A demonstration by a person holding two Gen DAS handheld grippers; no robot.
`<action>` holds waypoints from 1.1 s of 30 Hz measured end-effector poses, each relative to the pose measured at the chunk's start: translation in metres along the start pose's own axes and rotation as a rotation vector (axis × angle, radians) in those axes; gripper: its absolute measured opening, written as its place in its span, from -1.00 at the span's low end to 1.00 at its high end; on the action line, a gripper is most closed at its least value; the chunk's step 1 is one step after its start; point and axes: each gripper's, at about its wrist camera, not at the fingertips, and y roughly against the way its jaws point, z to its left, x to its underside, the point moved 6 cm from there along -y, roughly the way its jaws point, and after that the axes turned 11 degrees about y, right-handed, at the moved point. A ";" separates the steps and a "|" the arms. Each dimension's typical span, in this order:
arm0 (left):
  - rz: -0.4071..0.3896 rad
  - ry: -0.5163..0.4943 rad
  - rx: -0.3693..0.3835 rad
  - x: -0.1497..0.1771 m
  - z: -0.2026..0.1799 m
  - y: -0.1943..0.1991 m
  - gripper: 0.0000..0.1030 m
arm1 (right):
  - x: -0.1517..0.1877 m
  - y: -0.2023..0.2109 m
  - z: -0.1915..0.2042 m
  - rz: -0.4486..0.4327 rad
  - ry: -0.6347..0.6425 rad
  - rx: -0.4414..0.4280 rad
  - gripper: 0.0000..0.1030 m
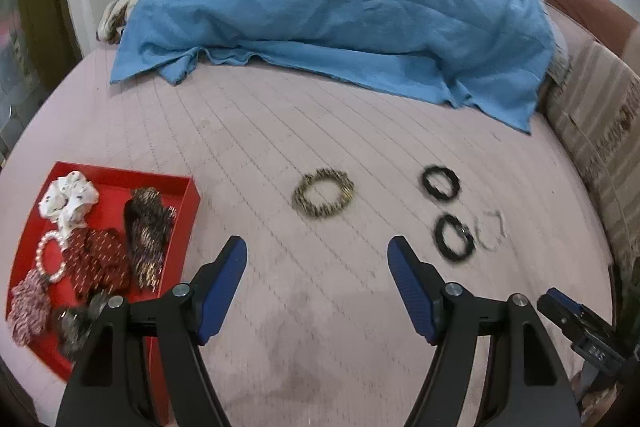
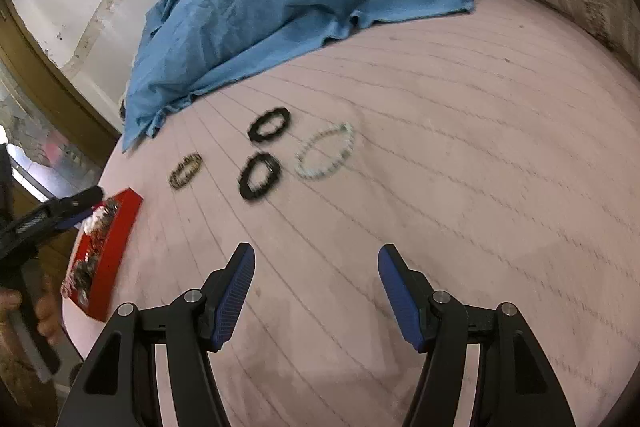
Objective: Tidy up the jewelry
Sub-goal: 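Grasp the leopard-print scrunchie with the left tool while the right tool grasps a black hair tie, then carry the leopard scrunchie and black hair tie to the red tray and release both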
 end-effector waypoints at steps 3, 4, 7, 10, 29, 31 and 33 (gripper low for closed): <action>0.031 0.040 0.025 -0.017 0.003 -0.028 0.40 | -0.026 -0.015 0.006 0.001 0.029 -0.001 0.33; 0.039 0.046 0.033 -0.020 0.003 -0.034 0.40 | -0.033 -0.020 0.007 0.003 0.037 0.000 0.33; 0.063 0.067 0.046 -0.028 0.004 -0.061 0.03 | -0.059 -0.041 0.010 0.002 0.070 0.021 0.33; 0.093 0.081 0.054 -0.033 0.006 -0.086 -0.19 | -0.084 -0.065 0.012 0.013 0.104 0.046 0.23; 0.064 0.022 -0.013 -0.033 -0.003 -0.130 -0.21 | -0.121 -0.163 0.027 0.133 0.254 0.177 -0.81; 0.069 -0.013 -0.016 -0.029 -0.008 -0.128 -0.90 | -0.120 -0.163 0.032 0.131 0.275 0.164 -0.83; 0.087 -0.015 0.012 -0.026 -0.012 -0.122 -0.90 | -0.118 -0.160 0.037 0.131 0.280 0.137 -0.84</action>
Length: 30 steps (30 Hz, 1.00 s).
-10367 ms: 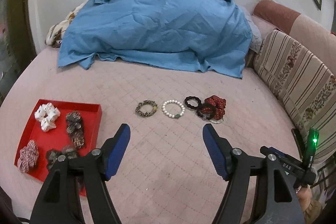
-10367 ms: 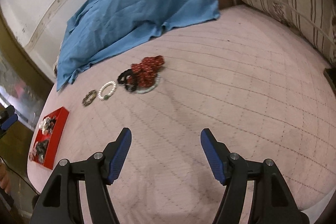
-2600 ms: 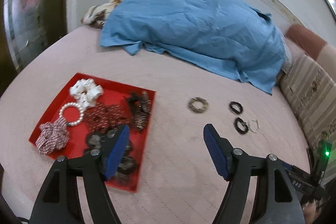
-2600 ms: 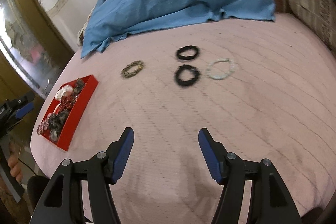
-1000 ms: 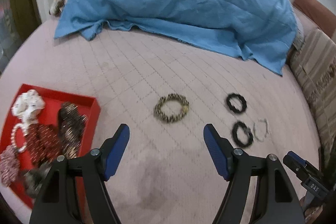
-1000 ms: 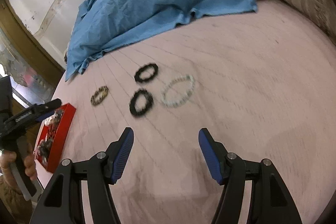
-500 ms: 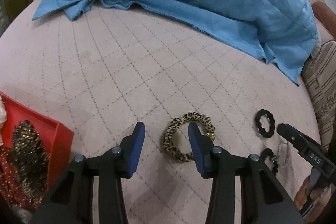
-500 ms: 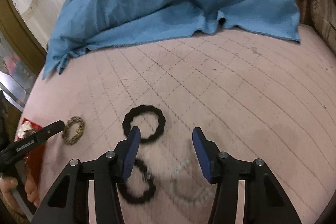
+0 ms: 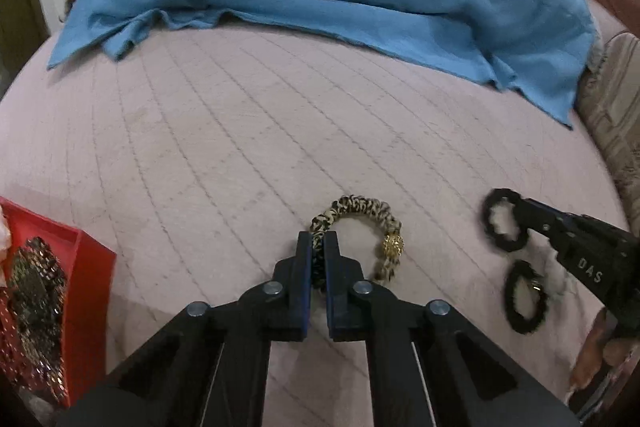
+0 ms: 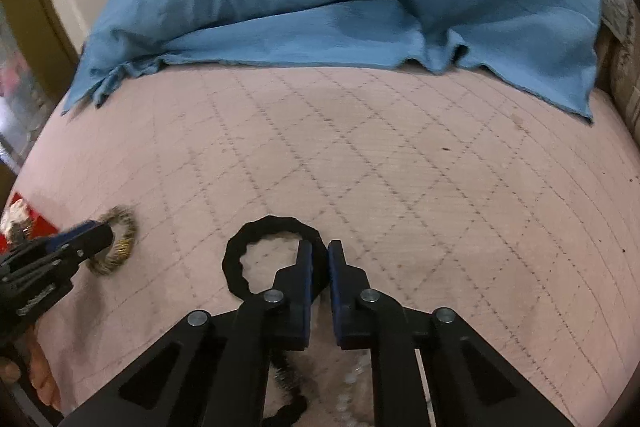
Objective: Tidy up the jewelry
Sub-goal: 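Carry the leopard scrunchie and black hair tie to the red tray and release both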
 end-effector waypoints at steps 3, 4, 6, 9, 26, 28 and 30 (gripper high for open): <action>-0.022 0.002 0.017 0.000 -0.004 0.017 -0.90 | 0.000 0.014 0.004 -0.025 0.000 -0.019 -0.85; -0.028 0.007 0.029 -0.001 -0.004 0.024 -0.90 | 0.000 0.021 0.005 -0.036 0.000 -0.023 -0.85; -0.040 0.012 0.051 -0.001 -0.007 0.039 -0.90 | 0.000 0.034 0.009 -0.054 0.001 -0.027 -0.85; -0.063 0.018 0.089 0.001 -0.012 0.069 -0.90 | 0.001 0.057 0.015 -0.081 0.008 -0.035 -0.85; -0.220 0.103 0.184 0.038 0.048 0.215 -0.90 | 0.013 0.165 0.091 -0.193 0.090 -0.106 -0.85; -0.235 0.134 0.173 0.042 0.068 0.223 -0.90 | 0.015 0.171 0.107 -0.193 0.118 -0.114 -0.85; -0.246 0.175 0.168 0.048 0.091 0.229 -0.90 | 0.017 0.173 0.122 -0.187 0.146 -0.123 -0.85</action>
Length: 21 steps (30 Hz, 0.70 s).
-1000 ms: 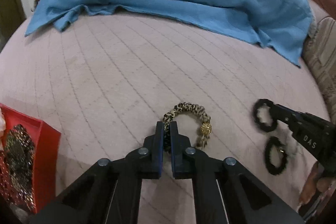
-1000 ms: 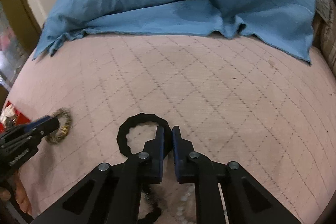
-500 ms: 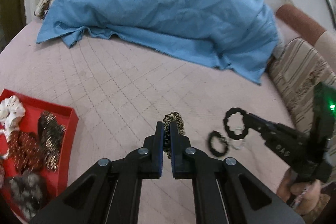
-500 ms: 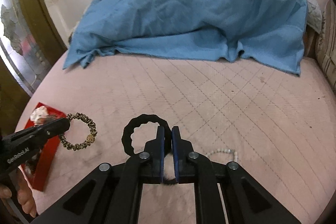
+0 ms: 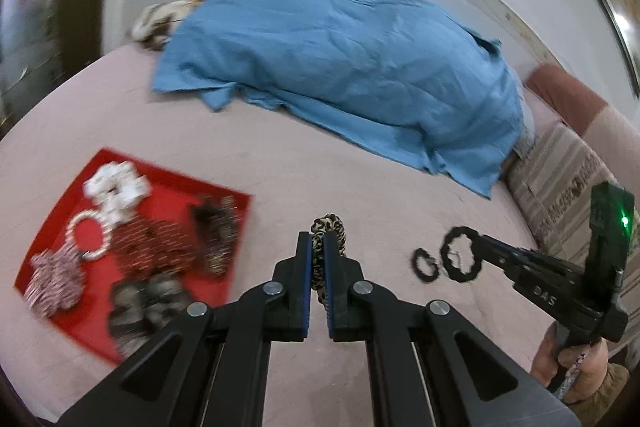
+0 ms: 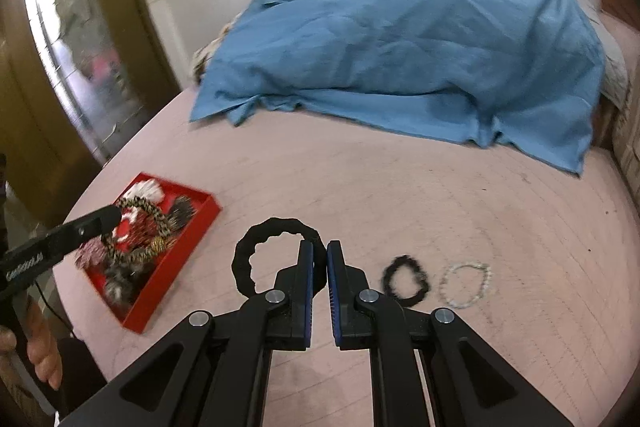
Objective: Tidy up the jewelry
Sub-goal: 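Carry the leopard scrunchie and black hair tie to the red tray and release both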
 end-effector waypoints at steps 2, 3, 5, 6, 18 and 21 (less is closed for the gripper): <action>-0.020 0.042 -0.019 -0.002 0.026 0.010 -0.90 | -0.001 -0.002 0.016 0.009 0.029 -0.011 -0.85; -0.028 0.061 -0.026 -0.003 0.037 0.013 -0.90 | -0.002 -0.003 0.024 0.013 0.044 -0.017 -0.85; -0.043 0.114 -0.044 -0.006 0.067 0.019 -0.90 | -0.004 -0.007 0.042 0.024 0.076 -0.029 -0.85; -0.047 0.138 -0.051 -0.007 0.080 0.021 -0.90 | -0.005 -0.009 0.049 0.028 0.089 -0.033 -0.85; -0.049 0.313 -0.097 0.000 0.191 0.021 -0.90 | -0.029 -0.069 0.158 0.103 0.249 -0.119 -0.85; -0.037 0.324 -0.085 0.004 0.200 0.016 -0.90 | -0.044 -0.087 0.183 0.106 0.283 -0.133 -0.85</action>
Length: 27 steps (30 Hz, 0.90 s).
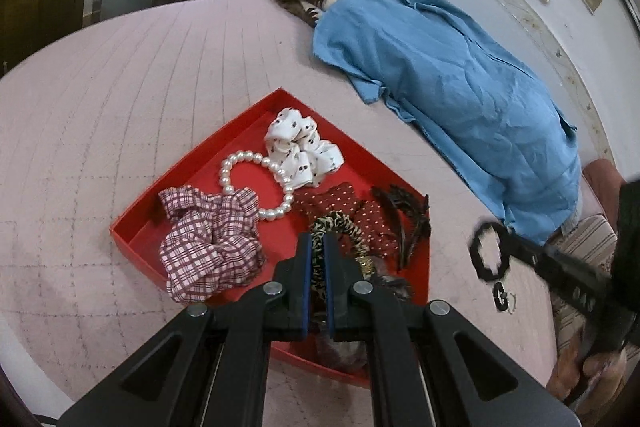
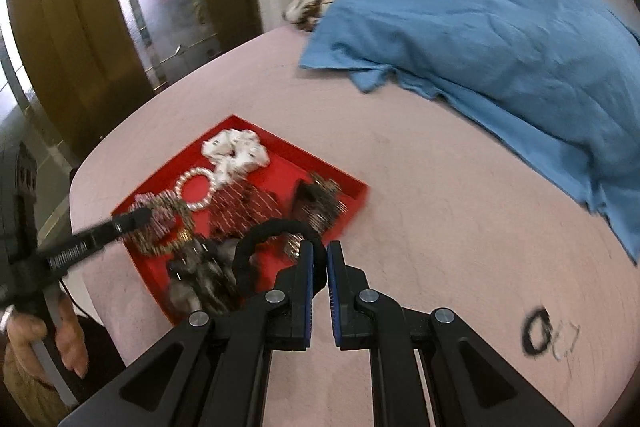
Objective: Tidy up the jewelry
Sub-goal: 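Carry the leopard scrunchie and black hair tie to the red tray and release both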
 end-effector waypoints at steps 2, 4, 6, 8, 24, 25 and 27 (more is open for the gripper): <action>0.012 -0.006 0.002 0.001 0.003 -0.004 -0.90 | -0.013 -0.010 0.007 0.000 0.013 -0.004 -0.85; 0.021 -0.017 -0.004 0.004 0.004 -0.008 -0.90 | -0.030 -0.025 0.015 0.004 0.024 -0.006 -0.85; 0.024 -0.030 -0.027 0.005 0.007 -0.012 -0.90 | -0.044 -0.041 0.020 0.013 0.028 -0.006 -0.85; 0.025 -0.035 -0.051 0.006 0.009 -0.015 -0.90 | -0.055 -0.059 0.024 0.030 0.025 -0.010 -0.85; 0.019 -0.020 -0.060 0.003 0.019 -0.013 -0.90 | -0.072 -0.160 0.023 0.172 0.008 0.034 -0.82; 0.018 -0.018 -0.058 0.003 0.018 -0.013 -0.86 | -0.070 -0.162 0.023 0.177 0.009 0.034 -0.81; 0.013 -0.013 -0.052 0.003 0.017 -0.011 -0.75 | -0.069 -0.164 0.024 0.181 0.007 0.031 -0.80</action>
